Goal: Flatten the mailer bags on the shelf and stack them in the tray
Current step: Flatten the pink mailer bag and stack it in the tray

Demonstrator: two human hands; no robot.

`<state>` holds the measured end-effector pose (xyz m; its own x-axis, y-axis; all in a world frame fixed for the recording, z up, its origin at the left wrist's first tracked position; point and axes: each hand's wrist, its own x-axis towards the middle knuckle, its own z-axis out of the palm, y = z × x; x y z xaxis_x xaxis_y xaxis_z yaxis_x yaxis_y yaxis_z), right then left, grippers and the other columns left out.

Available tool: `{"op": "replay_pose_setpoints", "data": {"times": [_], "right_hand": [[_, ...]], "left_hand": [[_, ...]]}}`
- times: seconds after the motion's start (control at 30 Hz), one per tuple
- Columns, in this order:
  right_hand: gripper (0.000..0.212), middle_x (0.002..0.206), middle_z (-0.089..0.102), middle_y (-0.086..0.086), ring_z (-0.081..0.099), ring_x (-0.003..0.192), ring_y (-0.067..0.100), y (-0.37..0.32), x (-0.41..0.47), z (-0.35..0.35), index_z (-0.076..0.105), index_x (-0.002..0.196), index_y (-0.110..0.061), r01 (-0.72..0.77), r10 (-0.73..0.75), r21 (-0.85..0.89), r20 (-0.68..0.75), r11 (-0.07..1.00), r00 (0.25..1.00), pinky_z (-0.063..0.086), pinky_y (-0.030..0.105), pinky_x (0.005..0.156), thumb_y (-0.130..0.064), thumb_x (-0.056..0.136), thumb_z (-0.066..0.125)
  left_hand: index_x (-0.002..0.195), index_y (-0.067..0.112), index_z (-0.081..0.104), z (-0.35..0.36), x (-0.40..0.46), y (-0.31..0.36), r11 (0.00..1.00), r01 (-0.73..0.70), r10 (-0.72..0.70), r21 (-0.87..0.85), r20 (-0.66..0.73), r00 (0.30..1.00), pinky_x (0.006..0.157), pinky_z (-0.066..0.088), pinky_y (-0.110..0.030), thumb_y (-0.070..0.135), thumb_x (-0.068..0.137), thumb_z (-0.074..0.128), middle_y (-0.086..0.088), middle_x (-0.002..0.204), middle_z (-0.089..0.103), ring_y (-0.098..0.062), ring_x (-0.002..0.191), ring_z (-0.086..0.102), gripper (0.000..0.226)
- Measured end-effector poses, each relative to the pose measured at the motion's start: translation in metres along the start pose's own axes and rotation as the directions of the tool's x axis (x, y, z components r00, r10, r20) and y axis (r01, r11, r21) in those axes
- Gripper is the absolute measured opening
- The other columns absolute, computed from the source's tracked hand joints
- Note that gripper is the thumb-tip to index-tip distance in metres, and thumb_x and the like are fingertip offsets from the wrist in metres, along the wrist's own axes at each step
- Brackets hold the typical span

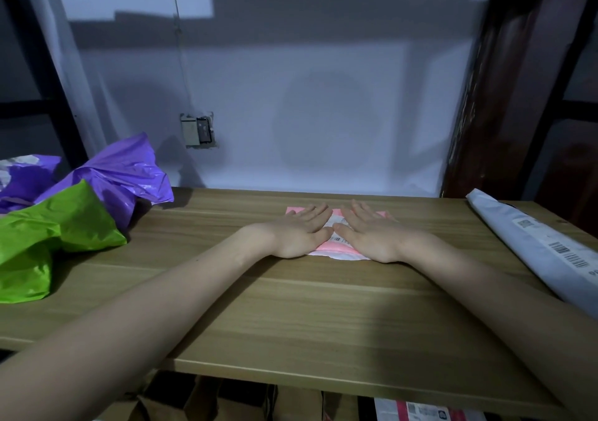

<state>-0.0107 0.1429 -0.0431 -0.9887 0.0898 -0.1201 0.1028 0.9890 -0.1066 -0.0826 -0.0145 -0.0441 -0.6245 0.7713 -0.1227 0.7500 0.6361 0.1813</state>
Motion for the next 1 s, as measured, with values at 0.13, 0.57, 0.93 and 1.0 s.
{"op": "replay_pose_setpoints", "data": {"times": [0.13,0.57,0.93,1.0], "right_hand": [[0.061,0.159,-0.013,0.001,-0.013,0.146,0.013,-0.001,-0.002,0.0,-0.004,0.151,-0.022,0.003,-0.003,0.013,-0.039,1.0,0.999,-0.004,0.044,0.119,-0.051,0.098,0.009],[0.053,0.151,0.031,0.0,0.026,0.139,0.022,-0.004,-0.017,-0.007,0.024,0.143,-0.032,-0.056,0.076,0.094,-0.221,0.994,0.972,0.021,0.051,0.11,-0.052,0.097,0.011],[0.022,0.076,0.057,-0.013,0.055,0.092,0.017,0.011,-0.069,-0.027,0.062,0.105,-0.018,-0.003,0.082,0.211,-0.368,0.977,0.926,0.042,0.028,0.079,-0.021,0.087,0.051],[0.022,0.082,0.063,-0.008,0.054,0.084,0.012,0.012,-0.088,-0.028,0.065,0.105,-0.017,0.079,0.035,0.254,-0.413,0.964,0.91,0.04,0.025,0.072,-0.024,0.091,0.051]], "left_hand": [[0.151,0.023,-0.005,0.002,0.001,-0.001,1.0,-0.008,0.008,-0.003,-0.017,1.0,0.119,-0.005,-0.035,0.043,0.101,0.014,0.006,0.159,-0.011,-0.012,0.146,-0.01,0.057],[0.151,0.021,0.003,-0.014,-0.004,-0.023,0.972,0.067,-0.108,-0.224,-0.175,0.979,0.112,0.027,-0.037,0.047,0.096,0.04,0.001,0.155,0.028,-0.024,0.14,0.03,0.071],[0.121,0.018,0.051,-0.029,-0.042,0.016,0.709,-0.176,-0.115,-0.682,-0.358,0.927,0.069,0.047,-0.014,-0.001,0.081,0.066,0.001,0.098,0.054,-0.006,0.075,0.059,0.047],[0.122,0.017,0.052,-0.028,-0.06,0.031,0.542,-0.274,-0.081,-0.794,-0.374,0.924,0.067,0.05,-0.01,-0.004,0.083,0.064,-0.001,0.106,0.06,-0.003,0.077,0.065,0.047]]}}
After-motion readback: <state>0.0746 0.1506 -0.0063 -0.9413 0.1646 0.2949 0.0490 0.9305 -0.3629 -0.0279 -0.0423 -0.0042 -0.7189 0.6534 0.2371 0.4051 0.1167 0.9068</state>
